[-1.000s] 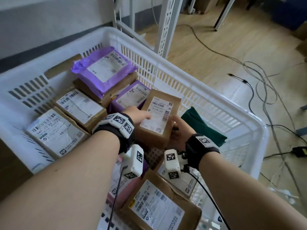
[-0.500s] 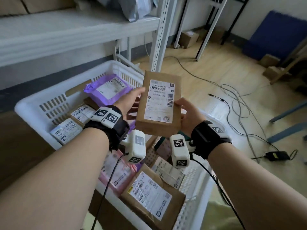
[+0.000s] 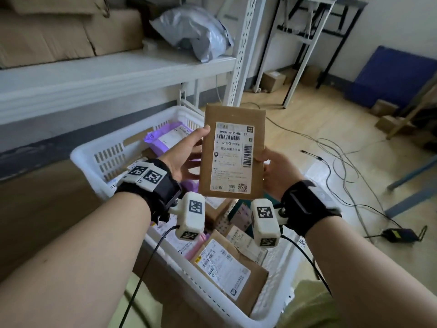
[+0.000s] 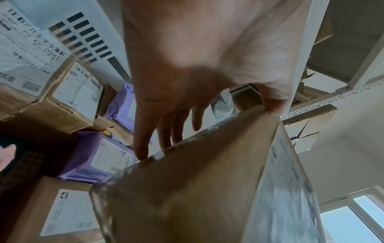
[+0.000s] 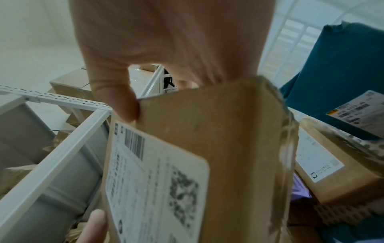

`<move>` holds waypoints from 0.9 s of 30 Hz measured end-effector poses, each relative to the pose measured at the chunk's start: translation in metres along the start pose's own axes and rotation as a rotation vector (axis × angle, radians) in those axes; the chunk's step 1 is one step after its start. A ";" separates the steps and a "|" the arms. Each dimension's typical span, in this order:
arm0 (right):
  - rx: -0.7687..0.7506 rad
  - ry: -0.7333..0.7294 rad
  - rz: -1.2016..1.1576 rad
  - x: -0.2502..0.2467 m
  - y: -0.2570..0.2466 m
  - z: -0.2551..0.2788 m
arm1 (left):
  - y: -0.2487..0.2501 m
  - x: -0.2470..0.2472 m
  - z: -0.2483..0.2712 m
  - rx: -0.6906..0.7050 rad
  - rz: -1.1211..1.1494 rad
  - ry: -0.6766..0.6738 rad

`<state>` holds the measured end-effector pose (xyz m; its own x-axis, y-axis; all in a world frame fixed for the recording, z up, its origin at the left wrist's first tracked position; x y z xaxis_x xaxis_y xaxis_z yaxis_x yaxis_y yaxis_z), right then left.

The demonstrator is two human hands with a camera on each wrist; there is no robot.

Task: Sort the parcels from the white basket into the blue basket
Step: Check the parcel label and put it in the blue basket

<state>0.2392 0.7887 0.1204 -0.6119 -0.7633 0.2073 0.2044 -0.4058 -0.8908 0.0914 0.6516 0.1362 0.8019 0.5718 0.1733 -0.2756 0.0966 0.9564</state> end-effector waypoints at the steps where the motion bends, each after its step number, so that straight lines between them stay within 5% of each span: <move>1: -0.013 -0.006 0.008 0.000 -0.001 0.001 | 0.000 0.000 0.001 0.002 0.005 0.000; 27: -0.019 0.005 0.003 -0.010 0.002 -0.013 | -0.005 0.008 -0.009 -0.045 0.059 0.022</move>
<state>0.2360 0.8022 0.1118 -0.6150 -0.7619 0.2032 0.1912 -0.3941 -0.8990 0.0948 0.6633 0.1304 0.7717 0.5955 0.2232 -0.3457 0.0982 0.9332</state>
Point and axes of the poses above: each hand's wrist, its own z-axis away from the middle knuckle, its own x-axis out of the palm, y = z × x, the point moved 1 cm from there along -z, towards the middle knuckle, and after that the axes turned 8 degrees about x, right-handed, at the moved point
